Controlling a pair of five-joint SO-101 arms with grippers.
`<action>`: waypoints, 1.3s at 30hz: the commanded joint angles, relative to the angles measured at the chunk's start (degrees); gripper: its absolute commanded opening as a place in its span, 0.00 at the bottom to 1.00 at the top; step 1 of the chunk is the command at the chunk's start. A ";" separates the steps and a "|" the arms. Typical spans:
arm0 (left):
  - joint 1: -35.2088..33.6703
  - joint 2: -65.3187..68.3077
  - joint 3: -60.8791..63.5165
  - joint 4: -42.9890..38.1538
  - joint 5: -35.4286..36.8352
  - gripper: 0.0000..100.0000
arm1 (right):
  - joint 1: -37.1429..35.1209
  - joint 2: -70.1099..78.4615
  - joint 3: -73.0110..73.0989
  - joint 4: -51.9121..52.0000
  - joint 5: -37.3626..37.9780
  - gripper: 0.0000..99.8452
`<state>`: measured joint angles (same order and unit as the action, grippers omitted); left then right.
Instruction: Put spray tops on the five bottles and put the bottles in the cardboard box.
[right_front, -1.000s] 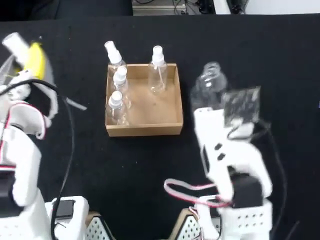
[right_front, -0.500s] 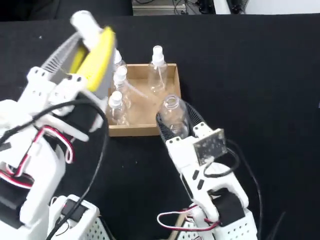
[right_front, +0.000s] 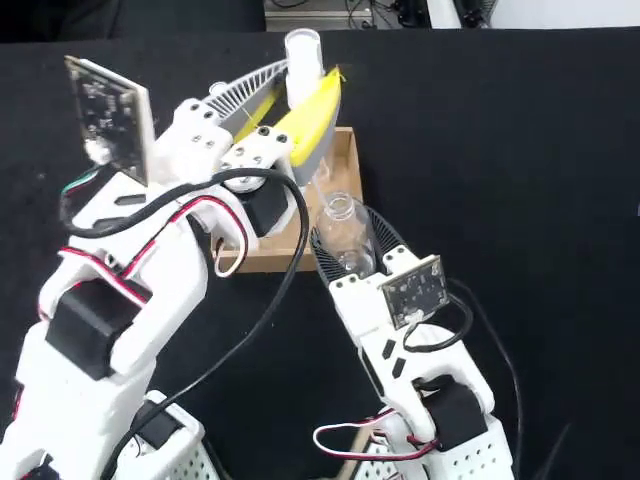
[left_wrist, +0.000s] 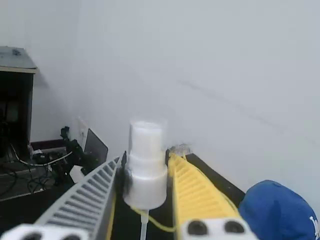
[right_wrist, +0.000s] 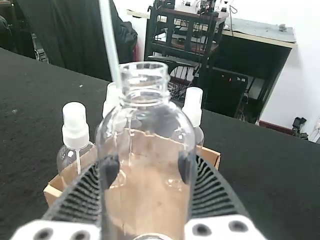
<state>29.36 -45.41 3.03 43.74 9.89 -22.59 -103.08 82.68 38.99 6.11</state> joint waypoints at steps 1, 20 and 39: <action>0.66 1.05 -4.70 -4.31 -0.62 0.05 | -0.70 -5.67 -0.04 -1.93 -0.09 0.04; 0.66 4.31 -3.91 -0.09 -0.70 0.05 | -0.44 -5.67 -0.04 -1.85 0.00 0.04; 3.12 -4.48 6.90 4.57 -3.52 0.21 | -0.44 -5.76 1.01 -2.29 0.26 0.04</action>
<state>32.88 -45.14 12.18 44.53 6.64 -22.68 -103.08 83.56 38.81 6.20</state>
